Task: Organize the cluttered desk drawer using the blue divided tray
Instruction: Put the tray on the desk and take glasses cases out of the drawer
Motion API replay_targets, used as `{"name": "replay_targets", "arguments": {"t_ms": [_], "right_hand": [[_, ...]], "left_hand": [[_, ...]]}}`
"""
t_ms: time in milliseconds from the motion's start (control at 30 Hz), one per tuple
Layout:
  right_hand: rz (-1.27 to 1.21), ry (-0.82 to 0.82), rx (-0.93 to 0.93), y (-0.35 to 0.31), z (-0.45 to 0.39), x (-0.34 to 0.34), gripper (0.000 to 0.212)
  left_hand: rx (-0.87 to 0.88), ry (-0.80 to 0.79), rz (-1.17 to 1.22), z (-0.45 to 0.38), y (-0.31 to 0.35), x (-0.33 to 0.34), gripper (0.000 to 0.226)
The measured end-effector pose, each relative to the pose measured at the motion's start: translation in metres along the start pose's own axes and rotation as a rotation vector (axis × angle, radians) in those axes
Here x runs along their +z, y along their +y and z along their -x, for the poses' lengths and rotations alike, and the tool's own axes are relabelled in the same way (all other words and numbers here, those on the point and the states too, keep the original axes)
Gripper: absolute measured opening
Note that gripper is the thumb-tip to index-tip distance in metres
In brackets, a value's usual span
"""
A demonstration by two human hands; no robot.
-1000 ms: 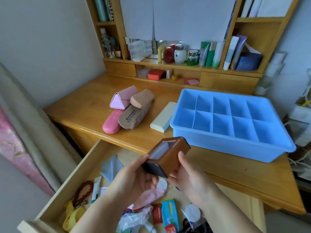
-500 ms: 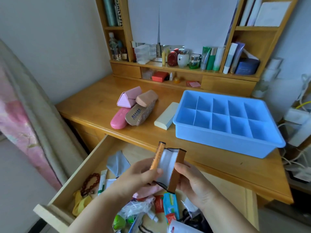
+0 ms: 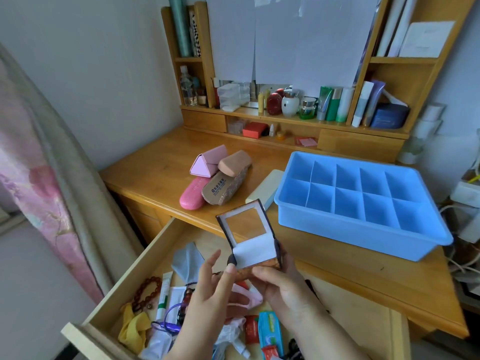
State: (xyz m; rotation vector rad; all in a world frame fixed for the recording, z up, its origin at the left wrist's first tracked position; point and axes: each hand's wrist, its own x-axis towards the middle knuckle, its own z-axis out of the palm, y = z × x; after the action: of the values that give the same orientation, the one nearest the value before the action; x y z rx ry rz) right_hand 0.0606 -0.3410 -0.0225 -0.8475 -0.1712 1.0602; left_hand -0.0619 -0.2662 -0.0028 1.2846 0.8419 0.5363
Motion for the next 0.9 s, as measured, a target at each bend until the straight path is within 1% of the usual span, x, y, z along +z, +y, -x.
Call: {"name": "replay_targets", "arguments": {"t_ms": [67, 133, 200, 233, 300, 367, 400, 467, 500, 567, 600, 633, 700, 767, 833, 900], "right_hand": [[0.204, 0.095, -0.041, 0.001, -0.007, 0.003, 0.084], [0.436, 0.151, -0.070, 0.000, -0.014, 0.005, 0.087], [0.576, 0.127, -0.086, -0.005, -0.021, 0.004, 0.088], [0.654, 0.111, -0.101, -0.008, -0.023, 0.003, 0.084], [0.897, 0.143, -0.167, -0.015, -0.024, -0.004, 0.076], [1.226, 0.252, -0.310, -0.023, -0.020, -0.021, 0.067], [1.406, 0.313, -0.422, -0.027, -0.016, -0.030, 0.060], [1.703, 0.365, -0.631, -0.034, -0.012, -0.050, 0.043], [1.796, 0.371, -0.655, -0.038, -0.009, -0.060, 0.039], [1.902, 0.310, -0.526, -0.042, -0.005, -0.075, 0.040], [1.916, 0.254, -0.459, -0.043, -0.004, -0.084, 0.044], [1.921, 0.206, -0.431, -0.043, -0.004, -0.091, 0.047], [1.914, 0.156, -0.419, -0.044, -0.004, -0.097, 0.051], [1.877, 0.140, -0.419, -0.047, -0.004, -0.096, 0.052], [1.853, 0.119, -0.426, -0.050, -0.004, -0.095, 0.053], [1.822, 0.097, -0.450, -0.053, -0.003, -0.092, 0.054]], "left_hand": [[0.071, 0.029, -0.004, -0.006, 0.000, 0.001, 0.021], [0.097, 0.066, -0.039, -0.020, 0.000, -0.005, 0.017], [0.106, 0.067, -0.030, -0.039, 0.004, -0.012, 0.019], [0.115, 0.047, -0.044, -0.049, 0.007, -0.016, 0.019], [0.150, -0.002, -0.142, -0.072, 0.008, -0.021, 0.021], [0.175, -0.040, -0.263, -0.094, 0.005, -0.025, 0.023], [0.170, -0.057, -0.305, -0.104, 0.004, -0.026, 0.023], [0.153, -0.086, -0.365, -0.121, 0.001, -0.025, 0.023], [0.145, -0.100, -0.395, -0.129, 0.000, -0.024, 0.023], [0.140, -0.124, -0.476, -0.143, 0.000, -0.021, 0.023], [0.141, -0.128, -0.533, -0.150, 0.002, -0.019, 0.023], [0.144, -0.126, -0.593, -0.156, 0.004, -0.017, 0.022], [0.163, -0.095, -0.723, -0.170, 0.009, -0.013, 0.018], [0.208, -0.041, -0.850, -0.180, 0.016, -0.008, 0.015], [0.253, 0.001, -0.931, -0.182, 0.019, 0.001, 0.022], [0.318, 0.052, -0.915, -0.174, 0.017, 0.008, 0.037]]}}
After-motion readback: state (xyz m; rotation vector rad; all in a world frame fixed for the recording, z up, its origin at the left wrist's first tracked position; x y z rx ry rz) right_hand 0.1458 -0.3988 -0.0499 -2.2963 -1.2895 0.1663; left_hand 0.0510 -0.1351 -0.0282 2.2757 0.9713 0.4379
